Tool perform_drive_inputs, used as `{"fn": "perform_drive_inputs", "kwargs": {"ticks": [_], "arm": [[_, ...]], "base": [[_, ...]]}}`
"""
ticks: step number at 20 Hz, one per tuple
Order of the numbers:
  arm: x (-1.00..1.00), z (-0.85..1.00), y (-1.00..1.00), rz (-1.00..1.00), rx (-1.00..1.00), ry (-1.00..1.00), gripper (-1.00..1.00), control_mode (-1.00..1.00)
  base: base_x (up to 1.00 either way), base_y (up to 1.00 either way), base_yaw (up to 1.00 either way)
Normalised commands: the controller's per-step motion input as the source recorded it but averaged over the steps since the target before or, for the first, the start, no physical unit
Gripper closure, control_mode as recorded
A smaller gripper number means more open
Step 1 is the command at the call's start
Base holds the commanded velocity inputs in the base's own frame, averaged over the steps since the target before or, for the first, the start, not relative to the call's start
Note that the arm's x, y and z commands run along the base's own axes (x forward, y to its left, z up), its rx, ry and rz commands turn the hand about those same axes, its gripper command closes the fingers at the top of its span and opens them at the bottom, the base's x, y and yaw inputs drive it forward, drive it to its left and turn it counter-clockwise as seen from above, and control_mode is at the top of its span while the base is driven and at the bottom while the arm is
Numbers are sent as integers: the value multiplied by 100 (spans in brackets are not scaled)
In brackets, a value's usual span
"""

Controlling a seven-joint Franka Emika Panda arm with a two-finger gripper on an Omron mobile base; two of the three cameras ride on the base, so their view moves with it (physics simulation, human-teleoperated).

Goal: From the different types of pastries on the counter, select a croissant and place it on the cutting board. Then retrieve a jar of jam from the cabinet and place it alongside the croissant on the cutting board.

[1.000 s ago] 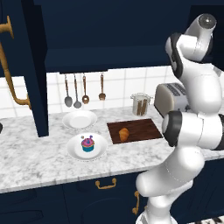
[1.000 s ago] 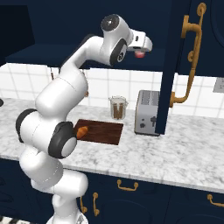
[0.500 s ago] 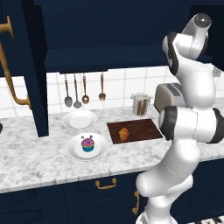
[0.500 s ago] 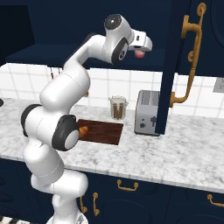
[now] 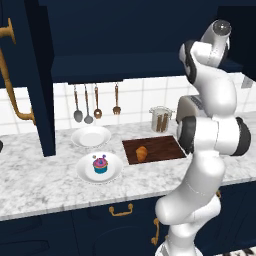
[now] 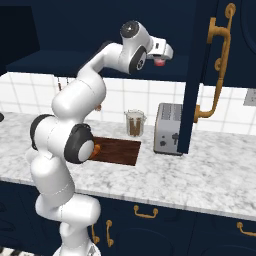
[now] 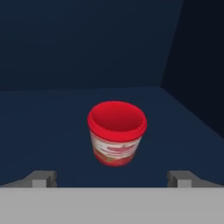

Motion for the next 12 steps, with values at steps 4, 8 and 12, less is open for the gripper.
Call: {"fn": "perform_drive_inputs", "kwargs": {"ticks": [4,8,12], "arm": [[23,0,-3,0,2,0,-100,-100],[31,0,-6,0,1,0,-100,-100],[27,0,-5,-2,0,0,-100,-100]], "base": [[0,0,0],[0,0,0],[0,0,0]]}}
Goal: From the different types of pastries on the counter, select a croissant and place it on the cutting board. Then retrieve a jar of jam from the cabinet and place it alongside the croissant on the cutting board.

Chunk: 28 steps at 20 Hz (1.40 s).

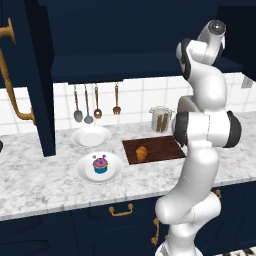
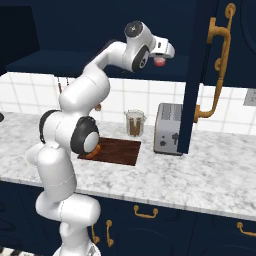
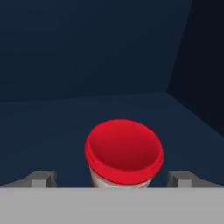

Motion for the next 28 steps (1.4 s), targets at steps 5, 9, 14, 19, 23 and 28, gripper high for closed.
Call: {"fn": "perform_drive_inputs", "kwargs": {"ticks": [5,9,14,19,23,28], "arm": [[15,0,-13,-4,1,0,-100,-100],[8,0,-4,-6,0,0,100,-100],[1,0,0,-1,0,0,100,-100],[-40,7,1,3,2,-7,100,-100],[-100,14,16,21,1,-5,100,-100],[-100,0,64,36,0,-2,100,-100]], "base": [[0,0,0],[0,0,0],[0,0,0],[0,0,0],[0,0,0],[0,0,0]]}}
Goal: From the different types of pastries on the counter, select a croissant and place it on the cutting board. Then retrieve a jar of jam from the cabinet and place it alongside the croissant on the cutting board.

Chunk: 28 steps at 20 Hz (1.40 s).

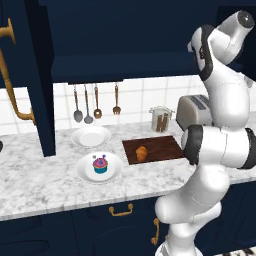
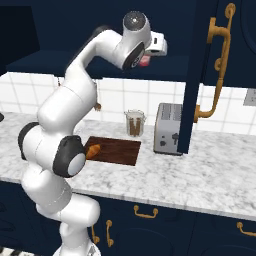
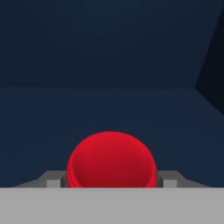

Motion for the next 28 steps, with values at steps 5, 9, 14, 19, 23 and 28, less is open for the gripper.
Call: {"fn": "perform_drive_inputs", "kwargs": {"ticks": [5,9,14,19,23,28], "arm": [[-100,0,87,34,0,-8,100,-100],[-100,0,71,34,5,-6,100,-100],[-100,0,39,37,6,-1,100,-100],[-100,-36,2,47,5,0,100,-100],[-88,-90,0,34,0,-18,100,-100],[-9,-96,32,8,-10,-9,100,-100]], "base": [[0,0,0],[0,0,0],[0,0,0],[0,0,0],[0,0,0],[0,0,0]]}}
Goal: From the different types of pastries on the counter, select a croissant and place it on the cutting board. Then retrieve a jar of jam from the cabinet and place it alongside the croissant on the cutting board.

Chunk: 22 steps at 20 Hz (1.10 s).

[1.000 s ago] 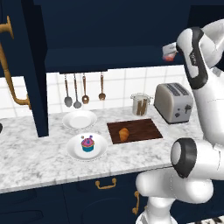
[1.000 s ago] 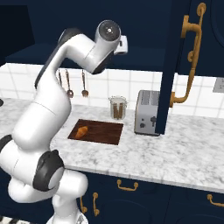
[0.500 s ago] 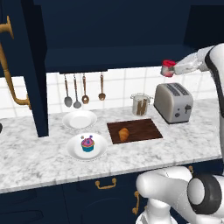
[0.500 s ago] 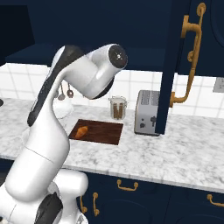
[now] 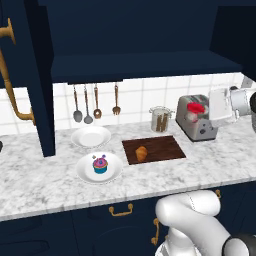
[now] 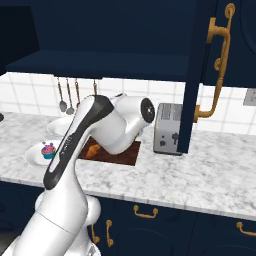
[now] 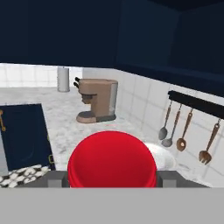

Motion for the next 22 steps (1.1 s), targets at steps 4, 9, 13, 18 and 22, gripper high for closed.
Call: {"fn": "perform_drive_inputs", "kwargs": {"ticks": [4,9,13,18,22], "arm": [[0,-86,26,1,-39,12,100,-100],[7,-42,0,6,8,1,100,-100],[19,-83,0,19,21,0,100,-100],[66,-88,-6,11,2,4,100,-100],[100,-63,-24,1,-2,6,100,-100]], "base": [[0,0,0],[0,0,0],[0,0,0],[0,0,0],[0,0,0]]}}
